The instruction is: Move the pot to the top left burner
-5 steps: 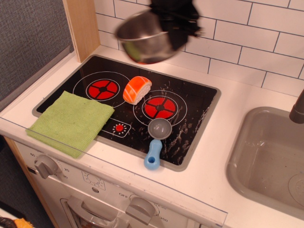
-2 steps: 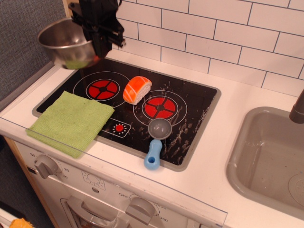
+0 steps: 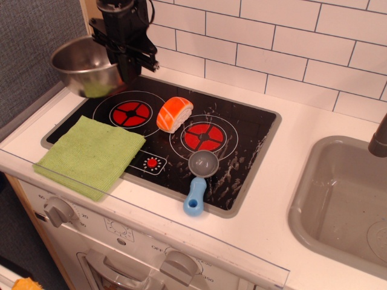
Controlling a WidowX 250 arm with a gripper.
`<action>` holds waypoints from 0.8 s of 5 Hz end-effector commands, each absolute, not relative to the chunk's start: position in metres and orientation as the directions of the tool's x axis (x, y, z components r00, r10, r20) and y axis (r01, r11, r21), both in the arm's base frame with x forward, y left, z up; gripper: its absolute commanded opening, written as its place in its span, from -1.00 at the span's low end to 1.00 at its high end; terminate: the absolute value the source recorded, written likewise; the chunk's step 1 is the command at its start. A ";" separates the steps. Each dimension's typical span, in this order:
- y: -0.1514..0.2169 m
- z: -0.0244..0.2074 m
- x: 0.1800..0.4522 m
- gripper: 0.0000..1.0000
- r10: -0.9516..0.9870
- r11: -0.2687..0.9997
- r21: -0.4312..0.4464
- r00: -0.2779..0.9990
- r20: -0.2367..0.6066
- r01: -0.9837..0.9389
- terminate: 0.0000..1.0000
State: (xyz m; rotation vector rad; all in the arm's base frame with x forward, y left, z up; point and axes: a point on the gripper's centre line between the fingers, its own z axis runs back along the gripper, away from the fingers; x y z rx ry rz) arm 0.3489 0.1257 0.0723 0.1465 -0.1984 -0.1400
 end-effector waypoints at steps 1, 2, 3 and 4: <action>0.110 0.070 0.337 -1.00 -0.183 0.969 0.195 0.968 0.173 0.148 -1.00; 0.109 0.066 0.336 1.00 -0.185 0.970 0.188 0.971 0.150 0.155 -1.00; 0.108 0.067 0.334 1.00 -0.172 0.973 0.179 0.975 0.144 0.145 -1.00; 0.111 0.073 0.330 1.00 -0.137 0.981 0.157 0.978 0.159 0.112 -1.00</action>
